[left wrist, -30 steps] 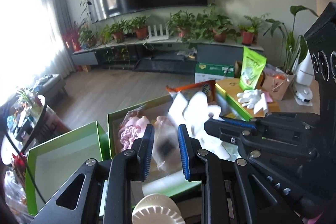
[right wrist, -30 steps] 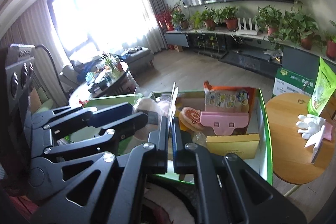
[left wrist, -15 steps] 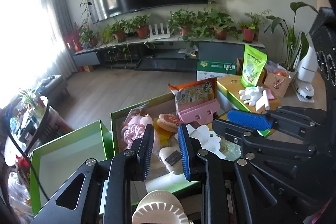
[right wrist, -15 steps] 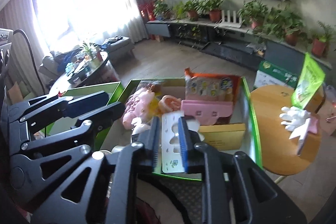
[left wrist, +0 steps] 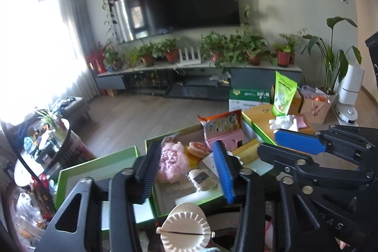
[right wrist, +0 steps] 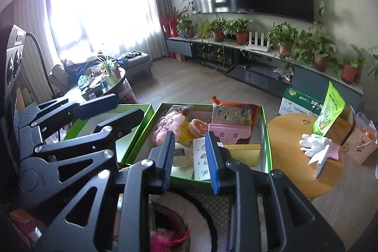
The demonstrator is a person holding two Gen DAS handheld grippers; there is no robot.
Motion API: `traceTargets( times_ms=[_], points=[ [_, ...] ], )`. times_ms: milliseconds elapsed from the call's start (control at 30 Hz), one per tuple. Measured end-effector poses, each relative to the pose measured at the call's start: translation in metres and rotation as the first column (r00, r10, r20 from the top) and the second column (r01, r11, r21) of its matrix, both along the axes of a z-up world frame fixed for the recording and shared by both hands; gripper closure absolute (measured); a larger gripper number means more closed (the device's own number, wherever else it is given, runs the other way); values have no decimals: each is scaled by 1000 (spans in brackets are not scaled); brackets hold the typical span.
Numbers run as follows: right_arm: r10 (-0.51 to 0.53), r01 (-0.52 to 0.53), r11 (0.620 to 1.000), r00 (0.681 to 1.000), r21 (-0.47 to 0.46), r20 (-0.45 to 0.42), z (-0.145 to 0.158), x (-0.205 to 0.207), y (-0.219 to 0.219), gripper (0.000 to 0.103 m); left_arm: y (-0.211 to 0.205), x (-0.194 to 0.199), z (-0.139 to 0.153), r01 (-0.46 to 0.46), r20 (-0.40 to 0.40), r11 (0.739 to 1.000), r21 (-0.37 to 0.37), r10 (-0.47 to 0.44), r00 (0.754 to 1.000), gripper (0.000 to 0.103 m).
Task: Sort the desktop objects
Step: 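Open the left gripper over the box while the right releases the white card, then move both grippers back down over the pile of items on the rug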
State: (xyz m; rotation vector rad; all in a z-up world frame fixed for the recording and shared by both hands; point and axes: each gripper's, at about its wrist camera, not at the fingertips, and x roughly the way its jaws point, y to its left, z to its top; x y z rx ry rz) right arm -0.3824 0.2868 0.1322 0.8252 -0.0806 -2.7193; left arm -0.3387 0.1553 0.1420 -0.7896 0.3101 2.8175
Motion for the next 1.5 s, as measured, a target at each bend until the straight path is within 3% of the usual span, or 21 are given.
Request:
traceTargets(
  times_ms=[133,867,967,1100,1200,1500],
  points=[
    [0,1,1000,1000,4,-20,12,21,0,76,-4,19,11,-4,-16,1000,18,5,1000,46],
    [21,-19,1000,991,21,-131,59,150,-5,73,-16,135,52,34,-106,998,61,-27,994,45],
    [27,-24,1000,990,20,-137,61,167,-6,68,-20,152,51,41,-107,997,71,-33,994,44],
    [42,-38,999,988,26,-149,61,192,-9,65,-28,172,51,36,-126,995,92,-24,992,28],
    [65,-60,998,986,36,-153,60,210,-14,59,-31,185,50,43,-129,994,98,-30,991,28],
    [75,-64,996,984,68,-160,55,245,-16,59,-31,208,41,72,-104,988,140,-57,993,28]
  ],
)
